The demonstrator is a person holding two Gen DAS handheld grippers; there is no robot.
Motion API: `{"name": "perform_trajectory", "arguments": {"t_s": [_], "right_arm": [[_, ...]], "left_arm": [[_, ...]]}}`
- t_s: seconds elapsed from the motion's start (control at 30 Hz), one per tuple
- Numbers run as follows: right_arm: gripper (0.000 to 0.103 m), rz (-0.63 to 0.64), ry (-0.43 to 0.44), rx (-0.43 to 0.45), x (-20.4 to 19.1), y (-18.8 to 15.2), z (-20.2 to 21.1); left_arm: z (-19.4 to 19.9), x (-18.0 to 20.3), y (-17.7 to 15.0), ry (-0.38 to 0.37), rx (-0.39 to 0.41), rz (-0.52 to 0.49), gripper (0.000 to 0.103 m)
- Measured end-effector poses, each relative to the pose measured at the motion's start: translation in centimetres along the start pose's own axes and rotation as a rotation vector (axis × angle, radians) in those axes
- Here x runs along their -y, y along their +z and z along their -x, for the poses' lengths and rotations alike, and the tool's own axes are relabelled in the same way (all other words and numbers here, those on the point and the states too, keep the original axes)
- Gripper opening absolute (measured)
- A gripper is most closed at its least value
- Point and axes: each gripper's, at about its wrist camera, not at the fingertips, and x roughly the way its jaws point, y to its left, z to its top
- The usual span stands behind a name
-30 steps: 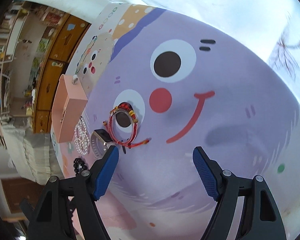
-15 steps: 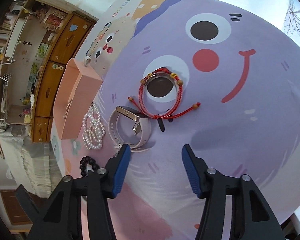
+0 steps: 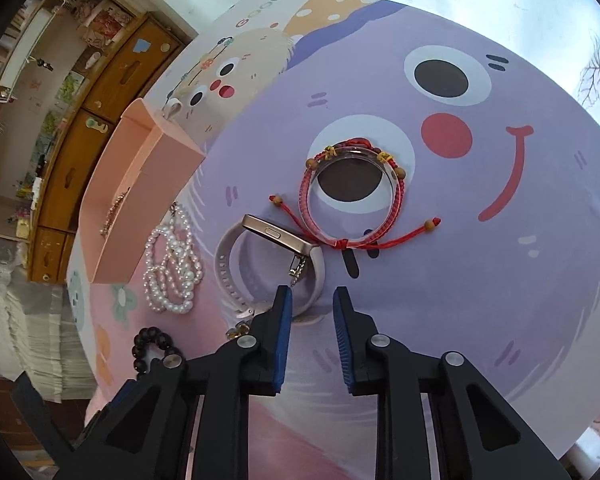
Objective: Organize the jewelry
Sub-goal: 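Grasp the white watch with the right tool while the left tool grasps the black bead bracelet, then carry watch and bead bracelet into the pink tray and open both tools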
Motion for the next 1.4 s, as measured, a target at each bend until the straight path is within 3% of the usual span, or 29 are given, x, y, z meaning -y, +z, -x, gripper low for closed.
{"name": "perform_trajectory", "arguments": {"t_s": [0.03, 0.13, 0.47, 0.67, 0.77, 0.87, 1.17, 1.4], "right_arm": [[0.011, 0.002, -0.006, -0.001, -0.1, 0.1, -0.2], [0.004, 0.020, -0.032, -0.002, -0.6, 0.4, -0.4], [0.003, 0.046, -0.033, 0.025, -1.0, -0.4, 1.6], [0.003, 0.145, -0.053, 0.159, -2.5, -1.8, 5.9], [0.003, 0.173, 0.007, 0.205, -3.0, -2.7, 8.3], [0.003, 0.199, 0.010, 0.236, -3.7, -3.8, 10.2], [0.003, 0.253, 0.096, 0.267, -6.0, -7.1, 14.7], [0.003, 0.327, 0.150, 0.292, -8.6, -7.7, 17.3]], "left_arm": [[0.0, 0.1, 0.0, -0.004, 0.006, -0.012, 0.030], [0.1, 0.6, -0.2, -0.009, 0.023, -0.037, 0.013], [1.5, -0.2, -0.2, -0.073, 0.030, -0.007, 0.012], [4.5, -0.6, -0.8, -0.106, 0.091, -0.016, 0.012], [6.7, -0.8, -1.2, -0.141, 0.136, -0.026, 0.012], [9.2, -0.6, -1.7, -0.171, 0.185, -0.049, 0.012], [15.5, -2.0, -3.2, -0.296, 0.247, 0.000, 0.012], [20.2, -2.7, -2.8, -0.351, 0.308, -0.011, 0.012]]}}
